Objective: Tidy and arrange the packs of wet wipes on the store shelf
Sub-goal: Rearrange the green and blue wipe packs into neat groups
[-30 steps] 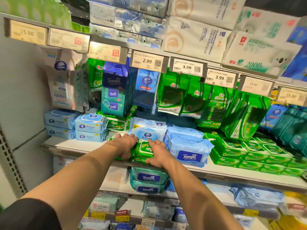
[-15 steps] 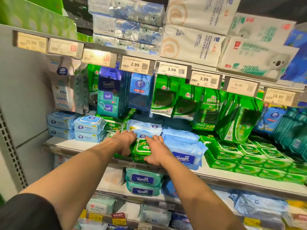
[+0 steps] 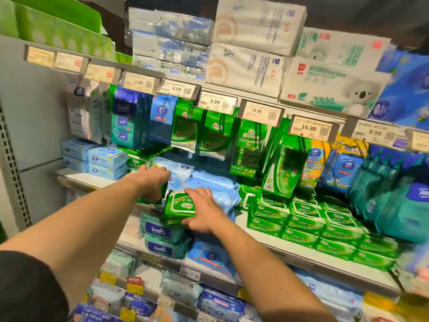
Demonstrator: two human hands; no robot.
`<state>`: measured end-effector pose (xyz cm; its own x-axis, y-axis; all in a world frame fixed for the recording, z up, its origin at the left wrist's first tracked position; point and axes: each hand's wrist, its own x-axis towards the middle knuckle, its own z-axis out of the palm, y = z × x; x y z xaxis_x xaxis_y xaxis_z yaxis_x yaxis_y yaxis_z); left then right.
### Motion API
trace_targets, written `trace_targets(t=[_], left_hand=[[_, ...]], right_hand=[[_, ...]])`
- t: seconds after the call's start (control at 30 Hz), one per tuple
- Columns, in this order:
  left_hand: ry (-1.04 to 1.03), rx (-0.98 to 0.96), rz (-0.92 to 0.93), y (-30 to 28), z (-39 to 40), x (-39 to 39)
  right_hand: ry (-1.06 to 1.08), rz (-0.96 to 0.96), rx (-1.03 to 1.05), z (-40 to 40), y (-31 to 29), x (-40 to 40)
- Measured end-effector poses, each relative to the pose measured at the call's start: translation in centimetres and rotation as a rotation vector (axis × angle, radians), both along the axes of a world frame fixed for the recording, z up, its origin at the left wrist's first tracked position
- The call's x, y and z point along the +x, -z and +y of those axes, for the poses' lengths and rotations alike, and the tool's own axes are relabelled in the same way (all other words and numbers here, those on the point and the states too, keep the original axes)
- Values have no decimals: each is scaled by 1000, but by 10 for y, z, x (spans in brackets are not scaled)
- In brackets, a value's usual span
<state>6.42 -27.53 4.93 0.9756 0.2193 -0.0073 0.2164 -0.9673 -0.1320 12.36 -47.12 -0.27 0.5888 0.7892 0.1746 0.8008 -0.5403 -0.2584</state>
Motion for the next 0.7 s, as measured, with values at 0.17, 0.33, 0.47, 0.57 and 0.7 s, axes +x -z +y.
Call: trace_targets(t=[0.17, 0.33, 0.47, 0.57, 0.7], left_hand=[[79, 24, -5, -10, -60, 7], [161, 37, 43, -9, -99, 24], [199, 49, 30, -9, -113, 37], [243, 76, 13, -12, -127, 41], [300, 106, 1, -12, -141, 49]], right_hand=[[104, 16, 31, -58, 4, 7], [271, 57, 8, -114, 13, 15], [392, 103, -22, -145, 17, 21], [447, 112, -16, -156, 20, 21], [524, 110, -6, -159, 24, 20]])
